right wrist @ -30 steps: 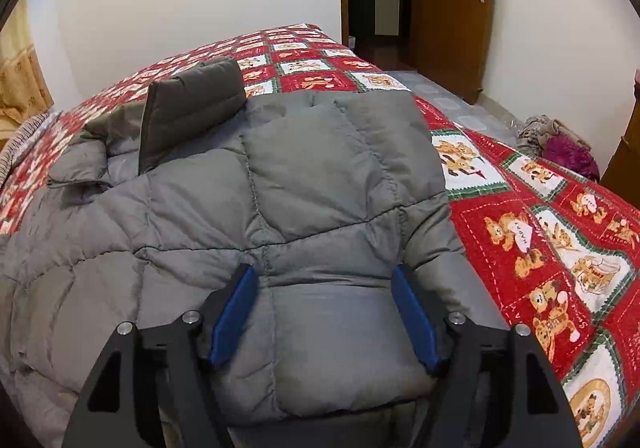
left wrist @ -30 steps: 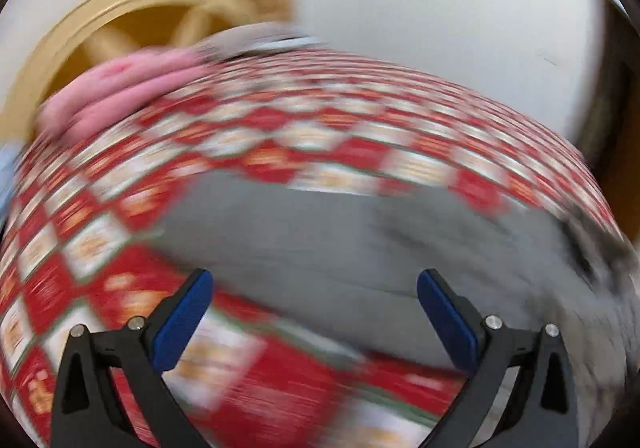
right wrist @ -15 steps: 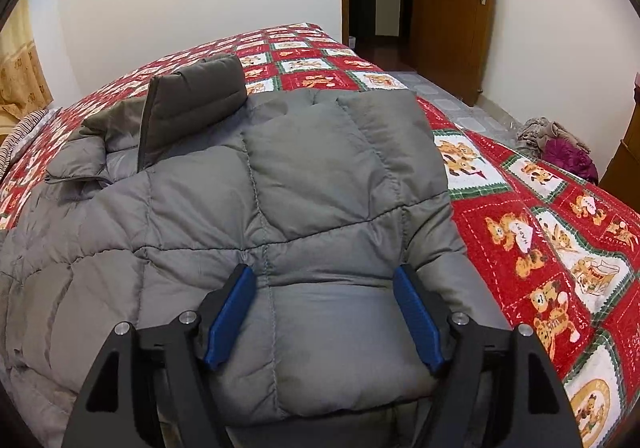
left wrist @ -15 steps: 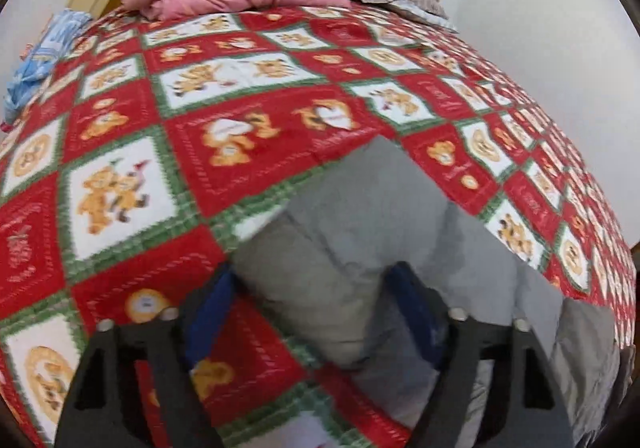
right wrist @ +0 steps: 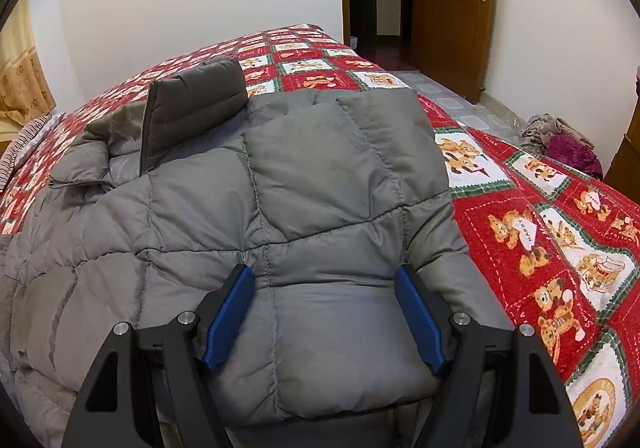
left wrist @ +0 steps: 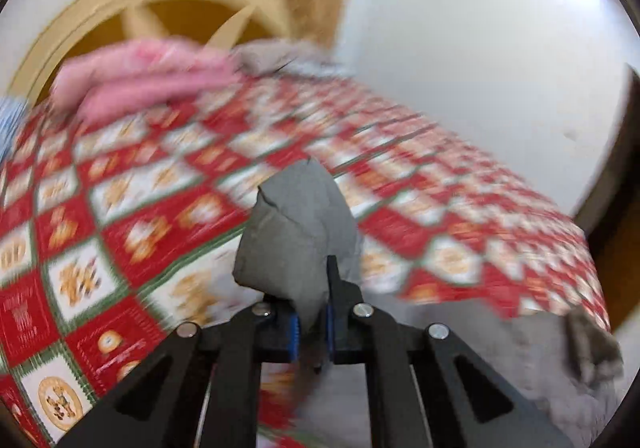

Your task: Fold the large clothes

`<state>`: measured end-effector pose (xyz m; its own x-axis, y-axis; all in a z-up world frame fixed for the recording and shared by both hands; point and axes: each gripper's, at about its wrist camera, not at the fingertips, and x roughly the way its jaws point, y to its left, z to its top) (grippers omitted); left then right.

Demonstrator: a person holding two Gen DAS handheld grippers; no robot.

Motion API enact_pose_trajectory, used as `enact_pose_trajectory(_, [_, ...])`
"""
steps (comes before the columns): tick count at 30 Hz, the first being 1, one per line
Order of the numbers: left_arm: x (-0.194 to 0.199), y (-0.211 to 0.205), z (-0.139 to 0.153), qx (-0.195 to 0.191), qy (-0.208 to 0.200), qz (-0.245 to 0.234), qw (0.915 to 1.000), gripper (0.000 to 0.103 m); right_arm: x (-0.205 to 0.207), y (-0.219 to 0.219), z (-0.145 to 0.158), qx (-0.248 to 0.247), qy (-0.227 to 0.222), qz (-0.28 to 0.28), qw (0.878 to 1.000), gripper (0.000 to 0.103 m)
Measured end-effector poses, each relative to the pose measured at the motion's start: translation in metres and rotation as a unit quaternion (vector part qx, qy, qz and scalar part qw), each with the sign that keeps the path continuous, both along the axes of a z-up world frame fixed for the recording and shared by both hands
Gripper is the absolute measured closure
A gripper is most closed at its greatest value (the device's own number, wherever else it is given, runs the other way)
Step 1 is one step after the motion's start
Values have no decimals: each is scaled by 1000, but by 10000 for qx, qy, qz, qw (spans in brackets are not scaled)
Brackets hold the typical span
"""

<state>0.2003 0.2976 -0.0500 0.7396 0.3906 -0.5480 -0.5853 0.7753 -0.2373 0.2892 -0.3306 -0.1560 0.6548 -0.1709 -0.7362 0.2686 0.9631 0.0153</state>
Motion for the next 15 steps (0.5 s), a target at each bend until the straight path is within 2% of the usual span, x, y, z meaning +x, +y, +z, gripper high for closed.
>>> enact_pose_trajectory(2, [3,-44,29,345,-294,-546,9975,94,0,-1,0,29,-12,2,10000,29])
enact_pose_trajectory(4, [7,-96,53,591,-542,-1256,9888,94,-1,-2,0,67,-28,4,10000,29])
enact_pose_trajectory(7, [11,-172,68,883,-708,-2210,9687,94,-1,-3,0,92,-40,5,9999,29])
enact_pose_trajectory(8, [11,-201,70,950,-746,-2595,9582,94,-1,-3,0,97,-43,6,9999,29])
enact_pose_trajectory(11, [12,-270,62,998,-706,-3451,9306,94,-1,-3,0,115,-51,8,9999,28])
enact_pose_trajectory(15, [19,-334,27,1021,-303,-4053,9079,94,-1,-4,0,113,-51,7,9999,28])
